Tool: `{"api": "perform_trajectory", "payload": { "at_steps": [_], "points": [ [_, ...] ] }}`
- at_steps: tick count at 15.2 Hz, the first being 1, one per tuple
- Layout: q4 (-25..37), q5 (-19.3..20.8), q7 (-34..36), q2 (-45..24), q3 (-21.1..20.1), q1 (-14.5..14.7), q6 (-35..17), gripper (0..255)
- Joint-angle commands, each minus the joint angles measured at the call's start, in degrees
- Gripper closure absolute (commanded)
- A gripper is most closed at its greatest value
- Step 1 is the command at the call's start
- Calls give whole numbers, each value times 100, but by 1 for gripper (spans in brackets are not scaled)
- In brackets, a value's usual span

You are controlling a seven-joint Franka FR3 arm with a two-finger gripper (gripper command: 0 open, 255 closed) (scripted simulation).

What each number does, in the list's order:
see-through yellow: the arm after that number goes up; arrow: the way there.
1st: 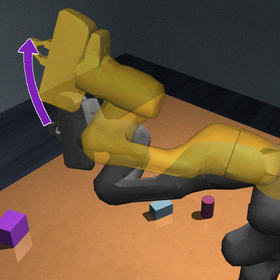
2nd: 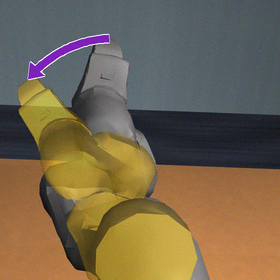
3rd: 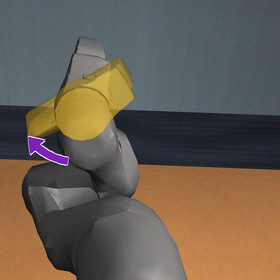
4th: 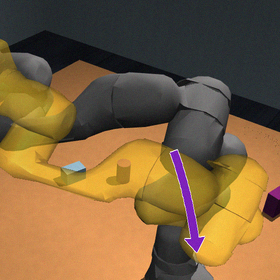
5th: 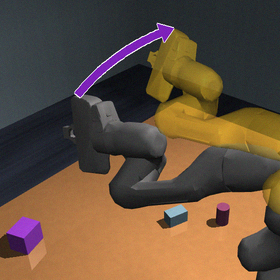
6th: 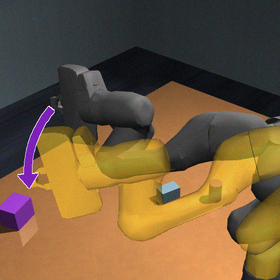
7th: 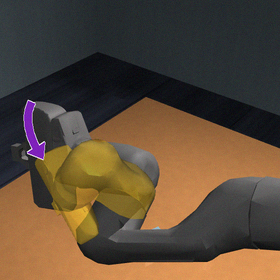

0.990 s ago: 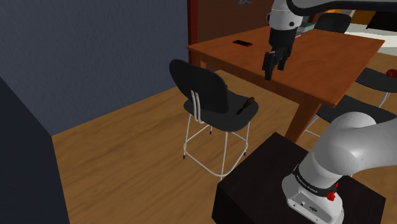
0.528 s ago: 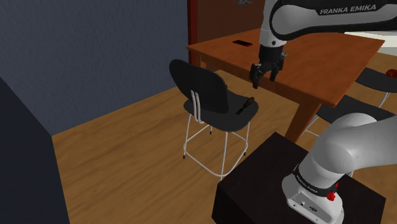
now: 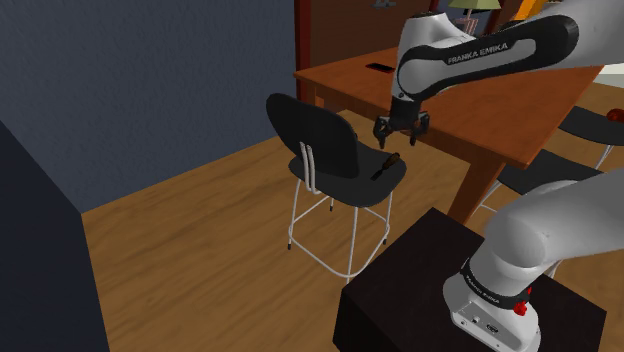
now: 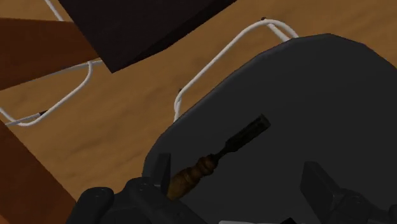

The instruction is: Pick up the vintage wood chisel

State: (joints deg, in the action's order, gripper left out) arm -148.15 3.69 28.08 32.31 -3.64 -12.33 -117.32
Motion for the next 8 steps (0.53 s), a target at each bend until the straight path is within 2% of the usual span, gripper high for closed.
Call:
{"api": "perform_trajectory", "payload": {
  "at_steps": [1,8],
  "points": [
    [-132,-5,524,-315,-58,-184,-558,0],
    [-210,180,2281,-1632,-197,-874,-2264,0]
  ]
}}
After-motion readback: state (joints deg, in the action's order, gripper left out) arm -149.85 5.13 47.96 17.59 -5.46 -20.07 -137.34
